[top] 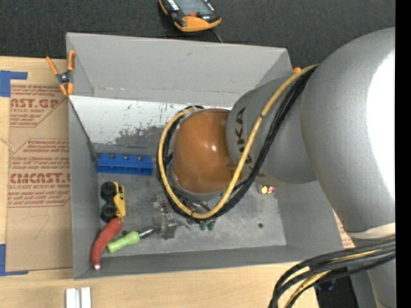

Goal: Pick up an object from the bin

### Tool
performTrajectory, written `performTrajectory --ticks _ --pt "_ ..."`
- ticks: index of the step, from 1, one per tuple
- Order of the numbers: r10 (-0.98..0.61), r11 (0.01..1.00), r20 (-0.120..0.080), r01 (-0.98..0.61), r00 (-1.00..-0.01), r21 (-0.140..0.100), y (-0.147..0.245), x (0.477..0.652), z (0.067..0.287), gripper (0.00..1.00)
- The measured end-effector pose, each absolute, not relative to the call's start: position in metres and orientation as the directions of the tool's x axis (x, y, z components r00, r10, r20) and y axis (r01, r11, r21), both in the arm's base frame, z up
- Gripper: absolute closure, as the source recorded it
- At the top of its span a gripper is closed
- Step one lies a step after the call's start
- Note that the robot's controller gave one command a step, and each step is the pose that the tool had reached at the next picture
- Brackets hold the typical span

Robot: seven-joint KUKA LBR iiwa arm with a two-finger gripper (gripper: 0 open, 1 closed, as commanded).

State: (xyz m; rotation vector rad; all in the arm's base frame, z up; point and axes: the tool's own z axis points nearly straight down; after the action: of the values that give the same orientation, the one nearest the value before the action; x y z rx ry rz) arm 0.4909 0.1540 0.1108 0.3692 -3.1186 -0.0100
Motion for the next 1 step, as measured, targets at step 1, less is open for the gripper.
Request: performTrajectory --ticks 1 --pt "-0.233 0.972 0.0 -0.233 -0.972 0.007 0.1541 0.491 0.1194 1.0"
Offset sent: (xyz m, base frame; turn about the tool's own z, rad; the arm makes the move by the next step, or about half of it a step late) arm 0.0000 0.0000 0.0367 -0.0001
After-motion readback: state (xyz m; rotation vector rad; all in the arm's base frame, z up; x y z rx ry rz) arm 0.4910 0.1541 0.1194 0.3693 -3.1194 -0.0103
